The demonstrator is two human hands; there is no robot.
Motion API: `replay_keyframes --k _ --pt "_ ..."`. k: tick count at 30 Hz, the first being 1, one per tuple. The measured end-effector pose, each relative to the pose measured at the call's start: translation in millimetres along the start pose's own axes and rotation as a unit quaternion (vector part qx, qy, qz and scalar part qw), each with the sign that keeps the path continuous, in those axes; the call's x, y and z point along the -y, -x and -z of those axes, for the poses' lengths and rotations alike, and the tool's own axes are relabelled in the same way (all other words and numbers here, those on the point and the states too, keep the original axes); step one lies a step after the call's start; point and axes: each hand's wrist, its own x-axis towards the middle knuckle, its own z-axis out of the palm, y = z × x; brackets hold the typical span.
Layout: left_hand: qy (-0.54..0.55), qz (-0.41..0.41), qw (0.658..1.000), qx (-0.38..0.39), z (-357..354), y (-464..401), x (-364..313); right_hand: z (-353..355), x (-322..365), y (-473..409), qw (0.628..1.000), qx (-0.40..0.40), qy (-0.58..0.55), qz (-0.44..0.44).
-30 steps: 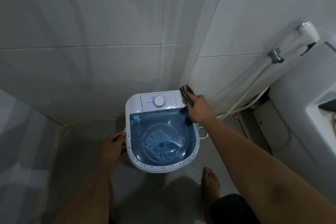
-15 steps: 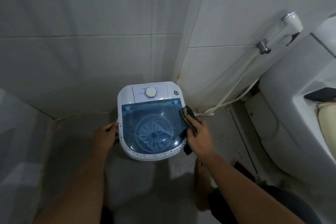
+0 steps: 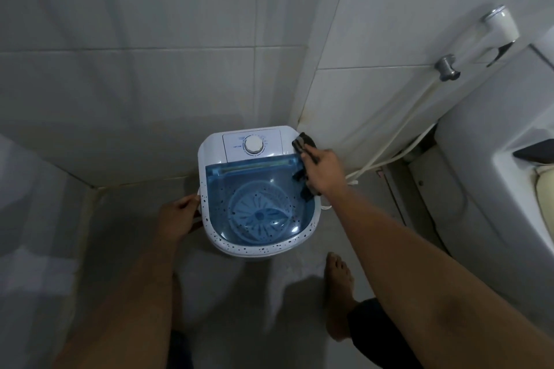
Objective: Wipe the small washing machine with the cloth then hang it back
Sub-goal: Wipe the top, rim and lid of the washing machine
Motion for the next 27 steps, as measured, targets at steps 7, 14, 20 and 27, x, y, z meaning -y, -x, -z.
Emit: replay_keyframes --k 7,14,20,27 --pt "-0.015 -0.008 1.0 -0.01 -2.5 1.2 1.0 -7.7 -32.4 45.6 0.999 -0.032 -0.013 -0.004" --pt "-0.053 -0.011 0.998 -0.022 -1.9 -2.4 4.1 -30.1 -47.0 134.0 0.985 -0.13 -0.109 -0.014" --pt "-0.048 -0.012 0.998 -0.033 -2.4 -3.5 5.0 -36.5 -58.1 194.3 0.992 -0.11 -0.024 0.063" --pt "-0.021 0.004 0.999 -0.026 -3.9 -3.1 4.5 -17.7 -67.8 151.4 0.993 -0.1 0.02 0.057"
